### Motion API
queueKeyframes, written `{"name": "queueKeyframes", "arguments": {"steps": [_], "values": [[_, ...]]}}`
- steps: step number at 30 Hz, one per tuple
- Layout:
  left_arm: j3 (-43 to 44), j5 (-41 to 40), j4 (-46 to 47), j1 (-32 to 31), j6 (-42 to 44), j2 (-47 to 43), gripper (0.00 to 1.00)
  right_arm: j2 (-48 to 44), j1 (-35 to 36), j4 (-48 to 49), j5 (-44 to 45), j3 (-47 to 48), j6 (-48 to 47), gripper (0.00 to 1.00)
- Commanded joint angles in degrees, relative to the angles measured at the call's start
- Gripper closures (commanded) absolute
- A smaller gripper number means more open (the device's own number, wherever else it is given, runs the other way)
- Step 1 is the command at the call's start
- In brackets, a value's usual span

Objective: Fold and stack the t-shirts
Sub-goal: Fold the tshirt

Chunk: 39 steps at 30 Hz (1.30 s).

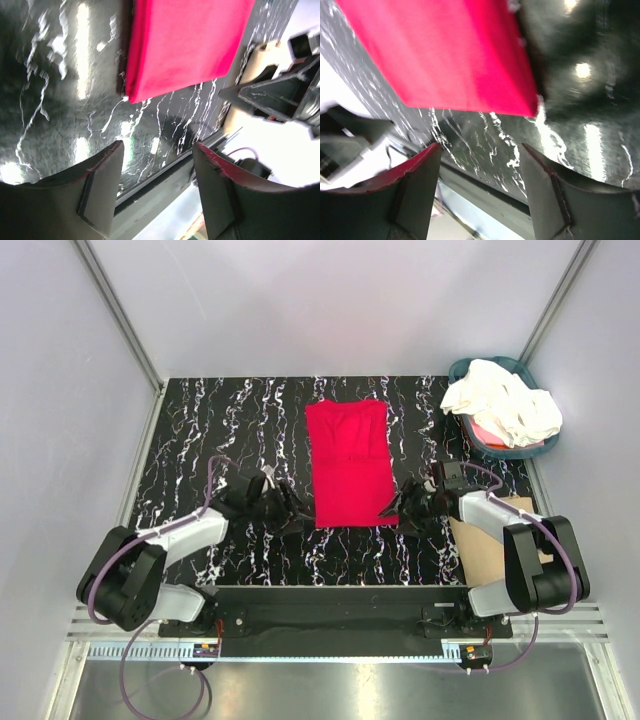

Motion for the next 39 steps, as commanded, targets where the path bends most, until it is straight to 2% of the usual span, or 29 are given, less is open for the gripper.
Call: {"name": "queueKeyframes", "arguments": {"steps": [1, 4, 6, 10, 12, 15, 20, 27, 31, 36, 39], "values": [[-4.7, -6.0, 11.9, -3.1, -17.3, -0.3, 0.38, -1.8, -0.1, 6.8, 5.1, -4.8, 12.3, 0.29], [-6.4, -8.9, 19.1, -5.2, -25.2, 3.7, 0.39, -1.4, -0.1, 11.9, 6.8, -7.6, 19.3, 0.32], [-5.5, -9.7, 22.4, -6.5, -27.0, 7.9, 0.41, -1.0, -0.1, 16.0, 8.3, -9.0, 22.6, 0.33], [-4.9, -12.9, 23.5, -7.9, -31.5, 11.3, 0.49, -1.8, -0.1, 19.6, 12.9, -13.3, 27.5, 0.43], [-6.1, -14.9, 23.5, -8.2, -33.6, 11.8, 0.50, -3.0, -0.1, 20.1, 15.4, -14.6, 29.9, 0.51], [-8.0, -17.0, 23.1, -8.3, -36.7, 11.8, 0.51, -4.4, -0.1, 20.2, 17.4, -16.1, 30.6, 0.58], [-8.6, -17.2, 23.6, -8.3, -38.3, 13.9, 0.52, -4.3, -0.1, 20.3, 20.5, -17.7, 30.7, 0.58], [-9.7, -17.5, 24.7, -8.3, -39.4, 14.8, 0.55, -1.3, -0.1, 20.4, 20.0, -17.3, 29.8, 0.58], [-10.3, -17.2, 26.3, -8.3, -39.8, 15.4, 0.64, -1.1, -0.1, 20.4, 20.0, -17.2, 29.7, 0.59], [-9.6, -16.6, 27.1, -8.2, -38.7, 16.2, 0.77, -1.7, -0.1, 20.4, 19.5, -18.4, 30.2, 0.75], [-9.3, -16.1, 27.6, -8.3, -37.9, 16.7, 0.89, -2.1, -0.1, 20.4, 19.6, -19.0, 29.6, 0.87]]}}
